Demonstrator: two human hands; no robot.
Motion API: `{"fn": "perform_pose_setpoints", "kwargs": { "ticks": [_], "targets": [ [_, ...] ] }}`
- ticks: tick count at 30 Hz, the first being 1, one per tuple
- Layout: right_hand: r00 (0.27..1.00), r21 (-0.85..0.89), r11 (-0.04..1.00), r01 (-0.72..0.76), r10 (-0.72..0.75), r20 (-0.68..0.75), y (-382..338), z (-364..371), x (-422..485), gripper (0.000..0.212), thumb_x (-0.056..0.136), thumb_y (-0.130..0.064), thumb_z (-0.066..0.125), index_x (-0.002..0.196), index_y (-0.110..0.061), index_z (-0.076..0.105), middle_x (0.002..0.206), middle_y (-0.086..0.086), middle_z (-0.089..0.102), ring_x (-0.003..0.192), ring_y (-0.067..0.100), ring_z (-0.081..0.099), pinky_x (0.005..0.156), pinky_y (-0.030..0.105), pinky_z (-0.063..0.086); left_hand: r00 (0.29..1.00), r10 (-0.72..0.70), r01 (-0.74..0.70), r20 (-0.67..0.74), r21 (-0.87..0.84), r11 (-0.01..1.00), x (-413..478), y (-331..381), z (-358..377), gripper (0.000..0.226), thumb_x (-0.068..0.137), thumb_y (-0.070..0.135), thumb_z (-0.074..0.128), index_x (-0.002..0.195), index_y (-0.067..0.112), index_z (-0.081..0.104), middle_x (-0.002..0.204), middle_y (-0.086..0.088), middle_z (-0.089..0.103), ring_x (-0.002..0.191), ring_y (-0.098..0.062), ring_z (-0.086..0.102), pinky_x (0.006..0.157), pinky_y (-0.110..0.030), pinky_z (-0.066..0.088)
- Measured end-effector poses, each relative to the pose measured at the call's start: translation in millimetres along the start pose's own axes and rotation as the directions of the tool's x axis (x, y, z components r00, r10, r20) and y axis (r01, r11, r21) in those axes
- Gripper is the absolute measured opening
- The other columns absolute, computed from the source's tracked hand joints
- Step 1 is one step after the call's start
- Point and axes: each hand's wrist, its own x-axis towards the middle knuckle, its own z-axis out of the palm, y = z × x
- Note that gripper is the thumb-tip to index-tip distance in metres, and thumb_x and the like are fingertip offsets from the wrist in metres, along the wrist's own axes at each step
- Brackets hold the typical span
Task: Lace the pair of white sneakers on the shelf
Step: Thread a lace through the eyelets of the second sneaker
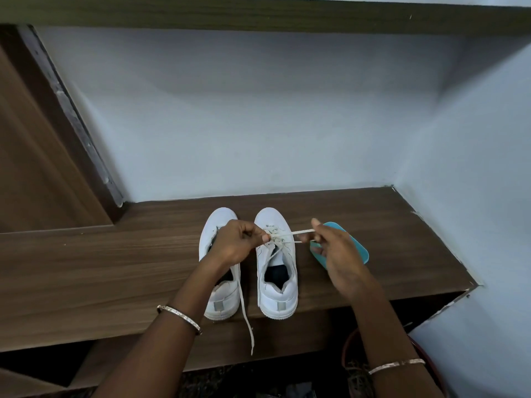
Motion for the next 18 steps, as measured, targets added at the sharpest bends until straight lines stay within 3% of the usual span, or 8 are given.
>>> {"fn": "perform_pose_setpoints", "kwargs": {
  "ticks": [2, 3, 5, 7, 10, 13, 16, 18],
  "targets": [
    [0.999, 0.156, 0.988, 0.015, -0.019, 0.026, -5.0, -14.2, 2.4, 0.043, 0.097, -0.029, 0.063, 0.059, -0.016, 0.046, 0.05, 0.0, 0.043, 0.057, 0.018, 0.058, 0.087, 0.042, 0.052, 1.0, 0.012, -0.012, -0.024, 0.007, 1.0, 1.1, -0.7, 1.5, 0.009, 0.088, 0.027, 0.075, 0.086, 0.019, 0.079, 0.084, 0.012, 0.075, 0.073, 0.012, 0.062, 0.063, -0.003, 0.04],
    [1.0, 0.223, 0.975, 0.012, -0.015, 0.013, -7.6, -22.3, 3.6, 0.043, 0.096, -0.029, 0.064, 0.06, -0.015, 0.045, 0.049, -0.001, 0.034, 0.046, 0.014, 0.045, 0.075, 0.039, 0.055, 0.999, 0.01, -0.009, -0.045, 0.008, 1.0, 1.5, -0.1, 2.3, 0.008, 0.089, 0.026, 0.075, 0.086, 0.019, 0.078, 0.085, 0.011, 0.075, 0.073, 0.012, 0.062, 0.061, -0.002, 0.041],
    [0.999, 0.251, 0.968, 0.011, -0.001, -0.041, -12.1, -38.7, 6.1, 0.039, 0.093, -0.033, 0.067, 0.064, -0.014, 0.048, 0.049, -0.003, 0.024, 0.04, 0.01, 0.024, 0.046, 0.028, 0.04, 0.997, 0.011, -0.01, -0.072, 0.017, 1.0, 2.7, -0.7, 3.5, 0.007, 0.089, 0.025, 0.074, 0.086, 0.019, 0.077, 0.087, 0.009, 0.074, 0.073, 0.012, 0.061, 0.059, 0.001, 0.04],
    [0.99, 0.125, 0.992, 0.032, -0.014, -0.14, -12.9, -54.6, 12.5, 0.039, 0.091, -0.036, 0.071, 0.062, -0.017, 0.053, 0.05, -0.004, 0.025, 0.04, 0.009, 0.02, 0.039, 0.022, 0.023, 0.997, 0.013, -0.011, -0.079, 0.025, 1.0, 2.9, -0.1, 3.2, 0.007, 0.089, 0.023, 0.074, 0.085, 0.019, 0.077, 0.085, 0.009, 0.073, 0.07, 0.015, 0.06, 0.059, 0.002, 0.039],
    [0.954, -0.357, 0.934, 0.009, -0.116, -0.277, -10.1, -74.2, 22.0, 0.038, 0.085, -0.038, 0.076, 0.057, -0.016, 0.062, 0.049, -0.004, 0.044, 0.048, 0.014, 0.04, 0.046, 0.025, 0.035, 0.998, 0.016, -0.013, -0.064, 0.041, 0.999, 3.4, 0.9, 3.2, 0.007, 0.089, 0.025, 0.074, 0.084, 0.021, 0.076, 0.085, 0.01, 0.073, 0.071, 0.013, 0.06, 0.059, 0.002, 0.039],
    [0.987, -0.735, 0.678, -0.019, -0.105, -0.122, -11.2, -71.1, 20.9, 0.02, 0.08, -0.032, 0.081, 0.071, -0.018, 0.071, 0.062, -0.005, 0.064, 0.06, 0.013, 0.059, 0.06, 0.027, 0.048, 0.999, 0.018, -0.017, -0.028, 0.05, 0.999, 5.0, 2.4, 4.5, 0.011, 0.09, 0.026, 0.073, 0.086, 0.017, 0.077, 0.08, 0.012, 0.07, 0.067, 0.014, 0.059, 0.058, 0.002, 0.038],
    [0.997, -0.841, 0.537, 0.062, -0.076, 0.025, 0.1, -43.8, 13.9, 0.032, 0.077, -0.036, 0.084, 0.102, -0.022, 0.069, 0.098, -0.009, 0.068, 0.09, 0.007, 0.064, 0.079, 0.024, 0.05, 0.999, 0.032, -0.033, 0.008, 0.071, 0.997, 5.7, 7.7, 6.2, 0.016, 0.091, 0.028, 0.072, 0.091, 0.013, 0.078, 0.066, 0.017, 0.064, 0.054, 0.011, 0.053, 0.055, -0.003, 0.037],
    [0.986, -0.736, 0.656, 0.166, -0.125, 0.111, 7.4, -17.3, 7.4, 0.044, 0.08, -0.041, 0.082, 0.117, -0.024, 0.066, 0.109, -0.013, 0.066, 0.101, 0.002, 0.062, 0.087, 0.021, 0.049, 0.998, 0.032, -0.035, 0.048, 0.074, 0.997, 5.0, 13.2, 6.8, 0.016, 0.092, 0.025, 0.071, 0.09, 0.01, 0.076, 0.049, 0.022, 0.056, 0.043, 0.007, 0.048, 0.048, -0.005, 0.033]
  ]
}}
